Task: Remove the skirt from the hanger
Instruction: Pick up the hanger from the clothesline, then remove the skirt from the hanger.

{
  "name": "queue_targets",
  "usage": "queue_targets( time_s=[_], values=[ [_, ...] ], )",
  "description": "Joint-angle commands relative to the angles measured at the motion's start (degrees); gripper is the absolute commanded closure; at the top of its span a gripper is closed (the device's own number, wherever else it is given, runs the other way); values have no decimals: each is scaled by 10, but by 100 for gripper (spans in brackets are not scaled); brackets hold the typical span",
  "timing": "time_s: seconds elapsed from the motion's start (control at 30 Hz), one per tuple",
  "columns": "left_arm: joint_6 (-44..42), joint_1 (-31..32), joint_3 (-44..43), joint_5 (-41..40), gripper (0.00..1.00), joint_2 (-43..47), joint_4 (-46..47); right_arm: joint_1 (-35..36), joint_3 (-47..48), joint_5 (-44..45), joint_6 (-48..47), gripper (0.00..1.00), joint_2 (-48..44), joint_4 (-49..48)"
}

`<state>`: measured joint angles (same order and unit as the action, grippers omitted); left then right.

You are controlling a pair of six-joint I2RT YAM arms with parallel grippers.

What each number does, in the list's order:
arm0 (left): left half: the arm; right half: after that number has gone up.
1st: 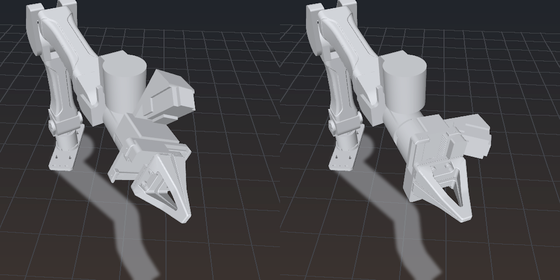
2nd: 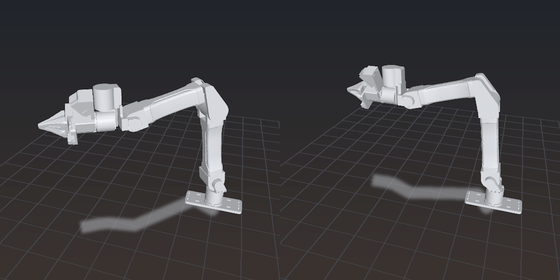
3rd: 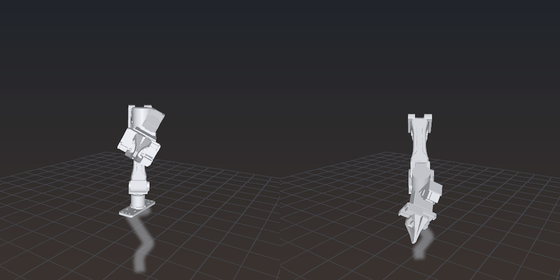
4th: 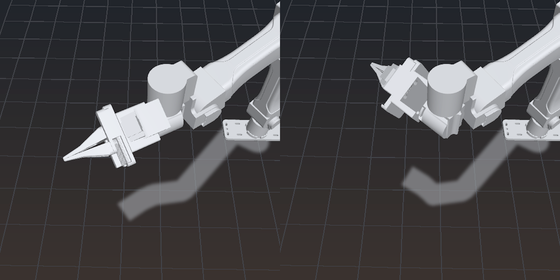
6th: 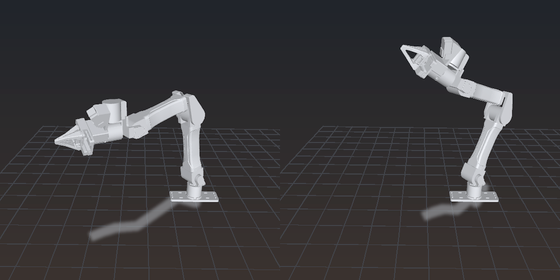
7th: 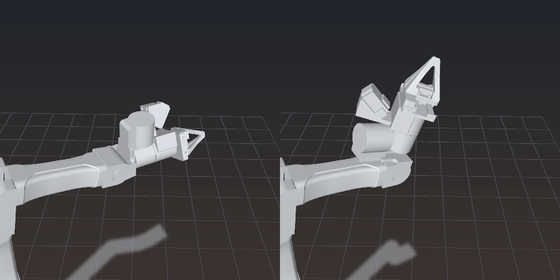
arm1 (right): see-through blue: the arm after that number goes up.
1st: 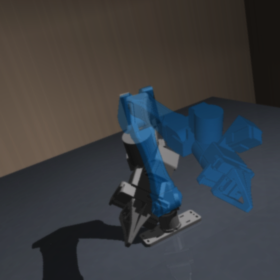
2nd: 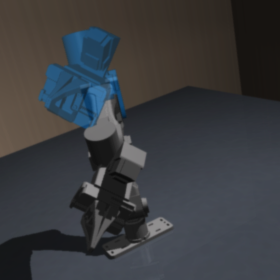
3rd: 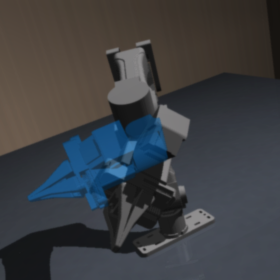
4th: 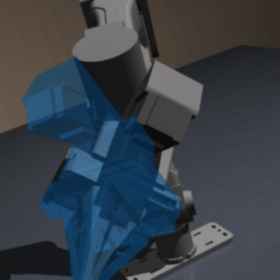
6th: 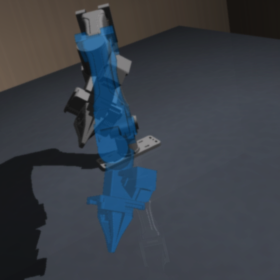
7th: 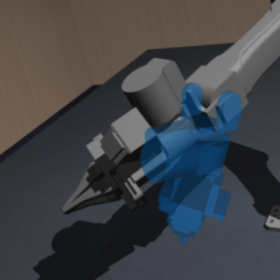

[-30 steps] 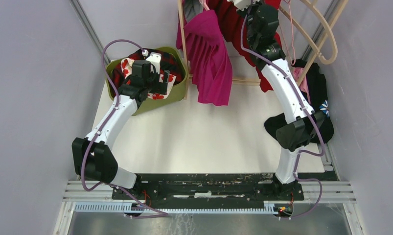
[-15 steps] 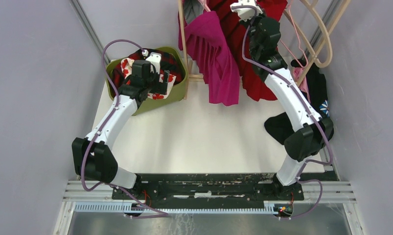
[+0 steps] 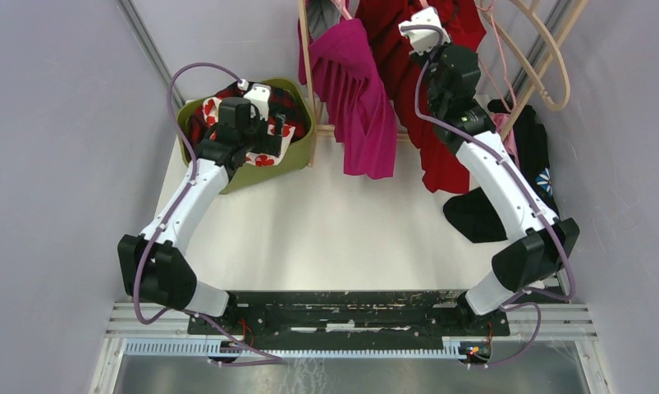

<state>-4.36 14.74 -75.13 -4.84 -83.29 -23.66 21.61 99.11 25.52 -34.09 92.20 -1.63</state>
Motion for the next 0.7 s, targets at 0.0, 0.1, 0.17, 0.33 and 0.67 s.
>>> queue_targets(
  time_s=[0.0,0.1,0.17,0.33,0.67],
  values=[
    [1,8,-42,57,1,43,21,0,-29,-13,46,100,-78,-37],
    [17,16,-64,99,1,56,30,1,-68,-23,84,99,-113,3],
    [22,33,-82,125,1,63,34,3,-91,-36,118,99,-143,37],
    [37,80,-132,195,1,78,62,22,-147,-35,143,99,-235,118],
    [64,224,-219,262,1,30,177,34,-147,-108,219,100,-352,321]
  ],
)
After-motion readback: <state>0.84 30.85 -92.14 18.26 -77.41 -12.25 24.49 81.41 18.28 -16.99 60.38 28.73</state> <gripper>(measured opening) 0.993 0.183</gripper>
